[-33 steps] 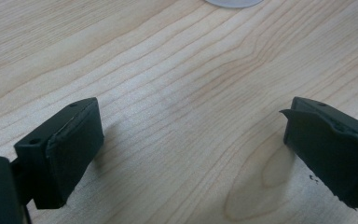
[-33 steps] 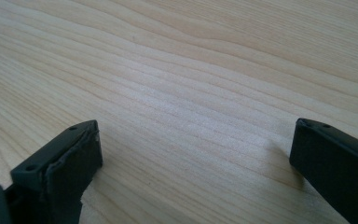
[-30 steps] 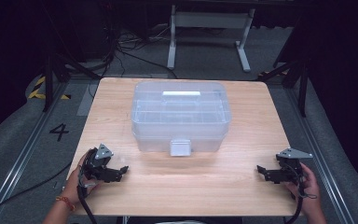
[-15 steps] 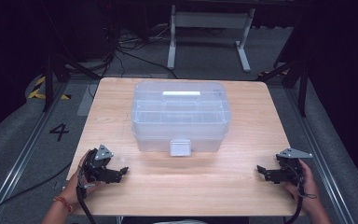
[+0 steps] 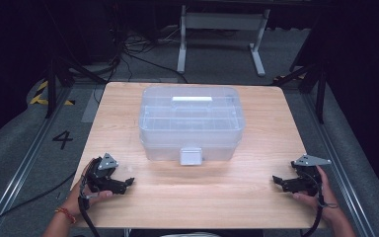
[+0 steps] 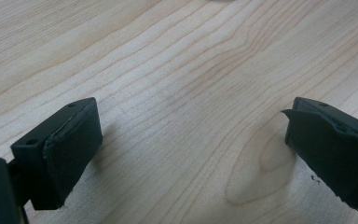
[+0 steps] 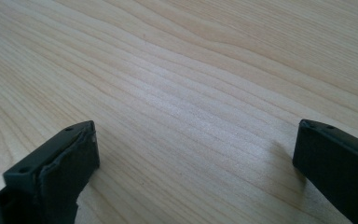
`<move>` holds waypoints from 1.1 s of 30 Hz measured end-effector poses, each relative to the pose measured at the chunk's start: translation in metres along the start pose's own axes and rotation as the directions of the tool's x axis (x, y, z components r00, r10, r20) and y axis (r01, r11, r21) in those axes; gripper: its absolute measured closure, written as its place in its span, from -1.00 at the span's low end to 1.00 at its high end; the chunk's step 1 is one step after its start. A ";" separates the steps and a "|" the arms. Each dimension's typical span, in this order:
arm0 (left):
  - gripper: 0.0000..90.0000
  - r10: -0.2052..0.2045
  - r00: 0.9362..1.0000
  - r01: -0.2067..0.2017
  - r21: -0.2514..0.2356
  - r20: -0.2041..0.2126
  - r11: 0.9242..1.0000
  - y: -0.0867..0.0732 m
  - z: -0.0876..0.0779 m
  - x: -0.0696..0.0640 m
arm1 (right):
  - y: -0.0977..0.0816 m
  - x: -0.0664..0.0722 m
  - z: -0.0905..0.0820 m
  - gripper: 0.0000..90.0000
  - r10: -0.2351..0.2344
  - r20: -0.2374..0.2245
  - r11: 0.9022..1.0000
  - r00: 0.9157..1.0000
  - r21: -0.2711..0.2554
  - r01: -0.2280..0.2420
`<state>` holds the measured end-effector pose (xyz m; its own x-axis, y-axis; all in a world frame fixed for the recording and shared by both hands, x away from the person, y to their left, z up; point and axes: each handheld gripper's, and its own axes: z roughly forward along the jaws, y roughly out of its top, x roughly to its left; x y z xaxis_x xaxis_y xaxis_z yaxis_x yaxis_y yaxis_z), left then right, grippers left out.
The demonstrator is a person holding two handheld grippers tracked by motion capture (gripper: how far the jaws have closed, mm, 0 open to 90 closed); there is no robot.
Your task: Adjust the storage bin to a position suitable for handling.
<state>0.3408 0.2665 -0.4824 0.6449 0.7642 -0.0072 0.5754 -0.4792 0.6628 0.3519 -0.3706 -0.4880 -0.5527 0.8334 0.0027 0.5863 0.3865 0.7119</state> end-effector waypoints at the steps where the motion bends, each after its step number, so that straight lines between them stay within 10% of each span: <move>1: -0.91 0.000 1.000 0.000 0.000 0.001 1.000 0.000 0.000 0.000 | 0.000 0.000 0.000 -0.99 -0.003 -0.002 1.000 1.000 0.001 0.003; 10: -0.90 0.006 1.000 -0.006 -0.002 -0.005 1.000 0.000 0.000 0.000 | 0.001 -0.004 -0.004 -0.53 -0.029 -0.043 0.999 0.999 -0.026 0.028; 33: -0.96 -0.001 1.000 0.001 0.008 -0.010 1.000 0.001 0.000 0.001 | 0.079 0.001 -0.038 -0.47 -0.105 -0.066 0.977 0.992 -0.196 0.090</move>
<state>0.3423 0.2670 -0.4824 0.6391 0.7691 -0.0002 0.5802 -0.4820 0.6565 0.3749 -0.3538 -0.4054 -0.6492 0.7602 -0.0256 0.4068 0.3755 0.8328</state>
